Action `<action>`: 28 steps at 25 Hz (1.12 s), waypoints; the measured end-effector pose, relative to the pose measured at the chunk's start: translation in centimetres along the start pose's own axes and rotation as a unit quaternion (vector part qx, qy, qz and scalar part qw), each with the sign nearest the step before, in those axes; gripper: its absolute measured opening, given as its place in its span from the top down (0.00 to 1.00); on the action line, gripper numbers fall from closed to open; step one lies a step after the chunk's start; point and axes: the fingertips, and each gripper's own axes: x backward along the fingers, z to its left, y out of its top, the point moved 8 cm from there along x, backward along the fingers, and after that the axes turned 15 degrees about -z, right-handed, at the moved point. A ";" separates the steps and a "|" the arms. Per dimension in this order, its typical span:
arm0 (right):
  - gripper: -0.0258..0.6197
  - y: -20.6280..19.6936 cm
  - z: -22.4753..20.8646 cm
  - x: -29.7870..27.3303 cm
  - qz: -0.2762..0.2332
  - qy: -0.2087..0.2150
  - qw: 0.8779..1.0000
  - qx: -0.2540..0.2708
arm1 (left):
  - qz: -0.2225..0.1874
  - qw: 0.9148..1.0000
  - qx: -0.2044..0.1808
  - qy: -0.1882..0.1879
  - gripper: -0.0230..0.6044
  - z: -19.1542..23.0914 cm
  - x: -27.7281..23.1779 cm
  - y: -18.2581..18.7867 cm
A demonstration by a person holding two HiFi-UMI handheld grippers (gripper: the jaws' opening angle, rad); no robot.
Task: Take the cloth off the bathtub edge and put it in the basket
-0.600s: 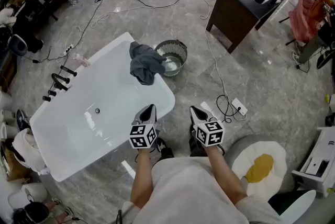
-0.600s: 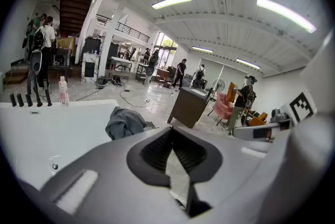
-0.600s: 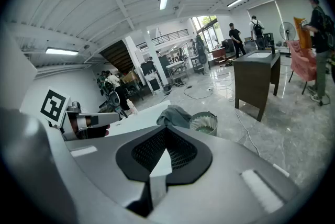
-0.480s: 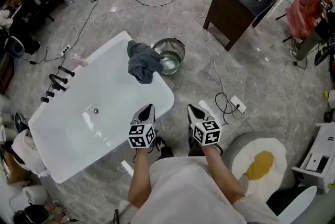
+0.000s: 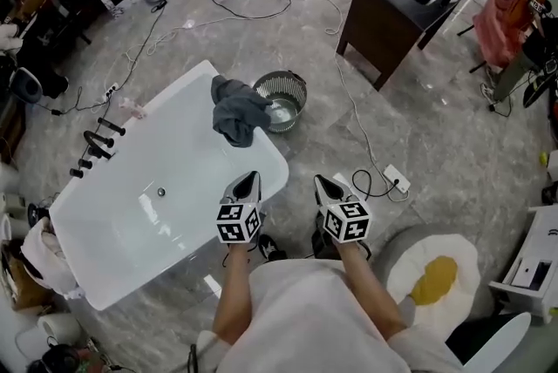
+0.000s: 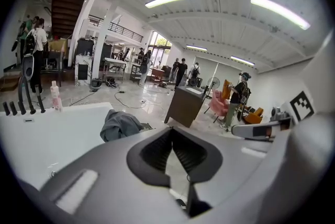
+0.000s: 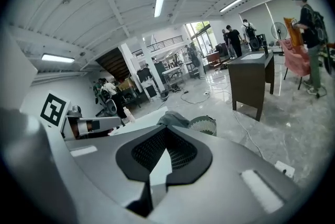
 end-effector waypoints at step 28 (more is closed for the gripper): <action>0.96 3.3 -16.2 -0.9 0.007 0.086 0.994 -0.067 | 0.018 0.998 -0.035 0.045 0.87 -10.9 -10.7 -1.8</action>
